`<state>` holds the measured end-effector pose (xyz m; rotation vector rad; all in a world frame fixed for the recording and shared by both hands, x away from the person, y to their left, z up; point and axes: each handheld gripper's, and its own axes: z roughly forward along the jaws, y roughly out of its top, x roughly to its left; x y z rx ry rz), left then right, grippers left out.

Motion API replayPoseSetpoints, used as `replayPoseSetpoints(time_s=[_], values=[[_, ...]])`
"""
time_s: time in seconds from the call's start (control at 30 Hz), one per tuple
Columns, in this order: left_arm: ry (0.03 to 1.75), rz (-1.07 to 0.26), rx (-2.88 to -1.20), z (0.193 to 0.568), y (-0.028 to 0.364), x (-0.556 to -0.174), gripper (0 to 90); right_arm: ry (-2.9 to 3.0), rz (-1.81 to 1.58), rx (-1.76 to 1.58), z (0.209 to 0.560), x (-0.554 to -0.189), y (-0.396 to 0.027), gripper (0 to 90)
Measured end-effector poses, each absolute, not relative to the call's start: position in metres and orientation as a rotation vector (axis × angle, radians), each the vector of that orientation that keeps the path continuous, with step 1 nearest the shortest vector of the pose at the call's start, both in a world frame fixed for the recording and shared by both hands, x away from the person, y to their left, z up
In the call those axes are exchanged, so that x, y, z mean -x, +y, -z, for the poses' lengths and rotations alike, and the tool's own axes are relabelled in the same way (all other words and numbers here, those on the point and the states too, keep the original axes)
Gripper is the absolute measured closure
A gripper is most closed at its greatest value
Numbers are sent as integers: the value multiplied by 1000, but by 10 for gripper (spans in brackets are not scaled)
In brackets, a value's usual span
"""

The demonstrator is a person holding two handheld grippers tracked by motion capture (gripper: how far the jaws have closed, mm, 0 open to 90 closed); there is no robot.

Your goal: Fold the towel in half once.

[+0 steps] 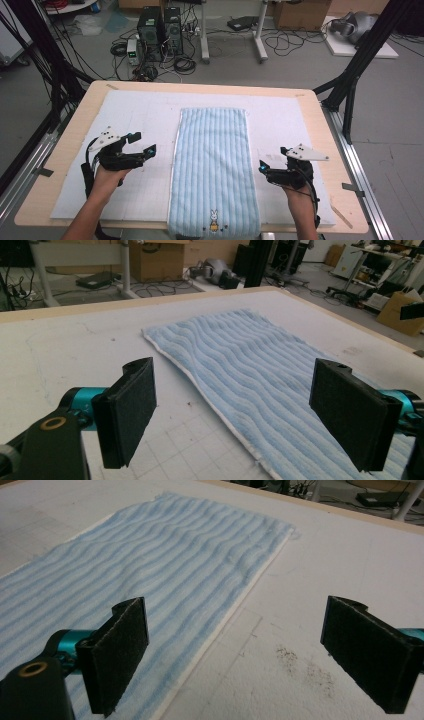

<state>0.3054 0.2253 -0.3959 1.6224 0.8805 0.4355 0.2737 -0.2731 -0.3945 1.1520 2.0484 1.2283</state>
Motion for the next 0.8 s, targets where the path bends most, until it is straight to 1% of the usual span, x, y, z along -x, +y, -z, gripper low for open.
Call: replayPoseSetpoints(time_s=[0.47,0.63,0.67,0.73,0.8], values=[[907,-439,-1628,398,227,-313,199,2049,-1242,-1174,397,-282,-270,110],[949,-425,-1622,400,226,-322,204,2061,-1255,-1187,401,-283,-272,110],[961,-429,-1627,400,225,-324,206,2071,-1253,-1185,402,-284,-273,110],[980,-422,-1630,398,224,-330,250,2076,-1252,-1190,404,-285,-274,110],[999,-420,-1628,394,221,-337,251,2071,-1256,-1198,404,-285,-275,110]])
